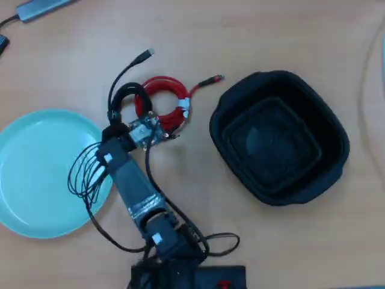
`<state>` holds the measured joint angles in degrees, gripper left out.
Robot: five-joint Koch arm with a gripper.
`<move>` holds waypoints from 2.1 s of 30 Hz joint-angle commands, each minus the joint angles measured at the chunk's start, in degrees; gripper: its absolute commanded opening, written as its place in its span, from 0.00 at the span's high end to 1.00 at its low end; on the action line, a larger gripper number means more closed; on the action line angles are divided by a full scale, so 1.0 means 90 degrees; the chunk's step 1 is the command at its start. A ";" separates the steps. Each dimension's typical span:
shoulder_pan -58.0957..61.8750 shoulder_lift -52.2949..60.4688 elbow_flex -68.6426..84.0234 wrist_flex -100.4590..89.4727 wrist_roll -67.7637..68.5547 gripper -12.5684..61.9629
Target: Put a black charging cable in a black bowl and put a red charging cable in a green bowl
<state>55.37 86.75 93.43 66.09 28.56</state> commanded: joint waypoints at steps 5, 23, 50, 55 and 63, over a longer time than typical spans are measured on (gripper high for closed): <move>-0.0166 -0.0732 -0.1074 0.0000 0.0625 0.26; -0.0039 -0.1328 -0.1475 -0.0010 0.1533 0.26; 0.0732 -0.2354 -0.1816 0.0020 0.0283 0.52; 0.0752 -0.2383 -0.1826 0.0020 0.0254 0.94; 0.0771 -0.2305 -0.1836 0.0117 0.0293 0.92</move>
<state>61.79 65.13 80.68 65.74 31.73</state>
